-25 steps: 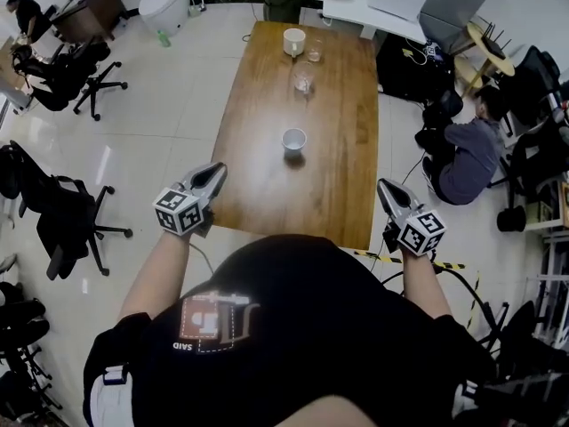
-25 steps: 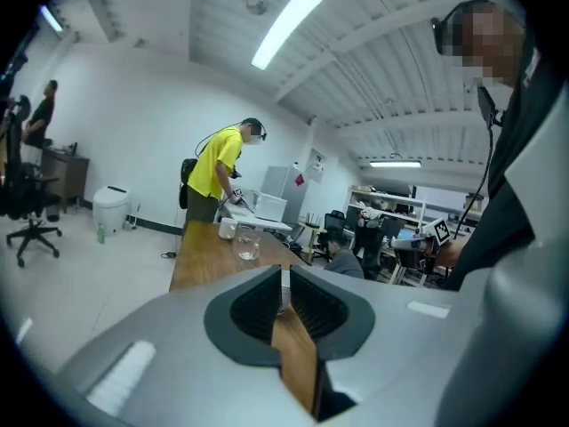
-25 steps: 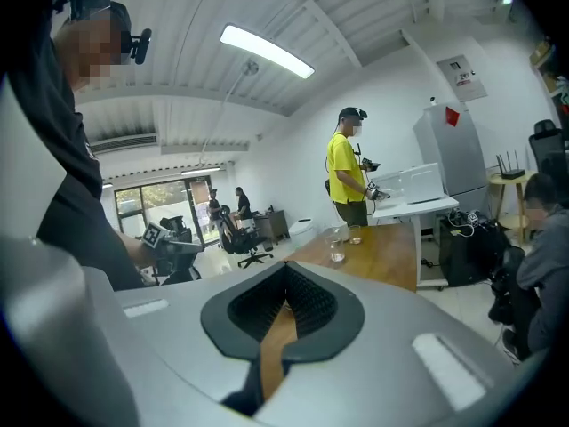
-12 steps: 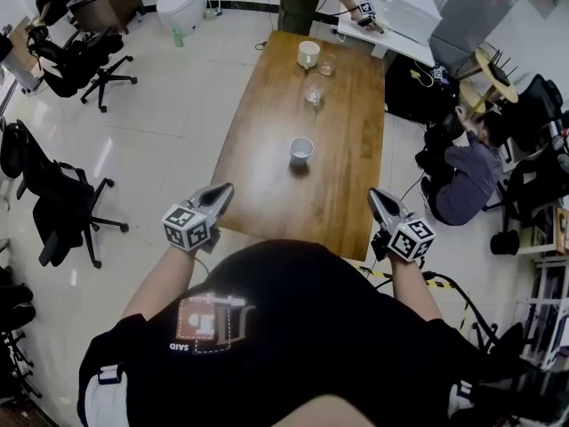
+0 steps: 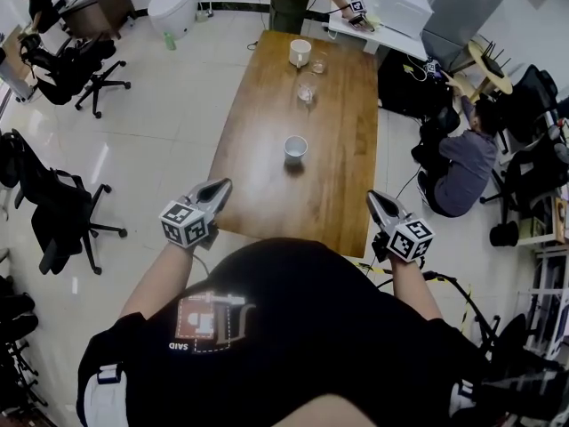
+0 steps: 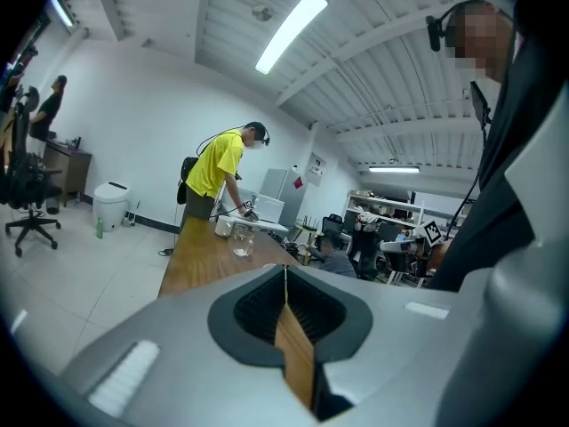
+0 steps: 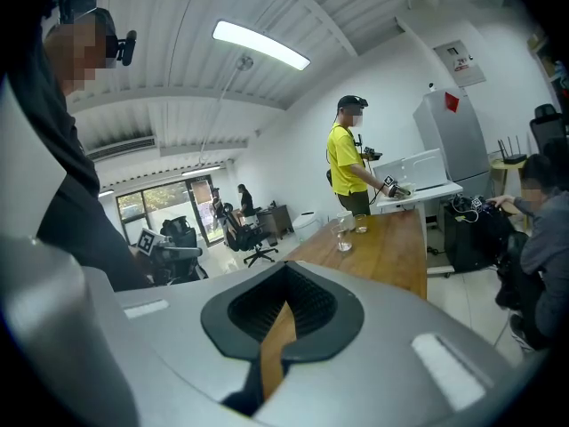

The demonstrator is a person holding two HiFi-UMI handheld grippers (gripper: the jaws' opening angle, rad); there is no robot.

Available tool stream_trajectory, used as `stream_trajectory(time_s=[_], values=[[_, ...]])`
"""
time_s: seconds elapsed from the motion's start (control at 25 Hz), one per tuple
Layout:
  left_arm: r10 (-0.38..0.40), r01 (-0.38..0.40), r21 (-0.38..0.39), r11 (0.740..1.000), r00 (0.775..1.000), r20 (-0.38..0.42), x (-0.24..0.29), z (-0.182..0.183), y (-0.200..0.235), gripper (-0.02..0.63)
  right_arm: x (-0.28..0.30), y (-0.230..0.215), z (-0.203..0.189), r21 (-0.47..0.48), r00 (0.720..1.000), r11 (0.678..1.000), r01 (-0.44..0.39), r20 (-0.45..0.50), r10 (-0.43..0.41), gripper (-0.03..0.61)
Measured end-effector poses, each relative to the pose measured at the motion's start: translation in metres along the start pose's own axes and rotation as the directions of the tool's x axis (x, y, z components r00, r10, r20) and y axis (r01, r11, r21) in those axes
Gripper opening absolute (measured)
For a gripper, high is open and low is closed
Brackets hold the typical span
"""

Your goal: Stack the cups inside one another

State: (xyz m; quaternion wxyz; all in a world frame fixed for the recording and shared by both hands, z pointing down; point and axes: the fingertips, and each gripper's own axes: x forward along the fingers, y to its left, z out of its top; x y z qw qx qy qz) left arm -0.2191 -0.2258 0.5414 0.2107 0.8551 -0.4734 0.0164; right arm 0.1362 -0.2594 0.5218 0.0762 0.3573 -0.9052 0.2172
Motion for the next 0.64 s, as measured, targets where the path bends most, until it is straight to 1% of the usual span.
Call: stream_trajectory(time_s=[0.64], values=[[-0.014,0.014,0.002,1.0,1.0,-0.003,0.0107,0.003,-0.002,0.009,-0.0034,-0.0053,0.0004,-0.011,1.0,1.0,0.005,0.002,-0.005,0.012]])
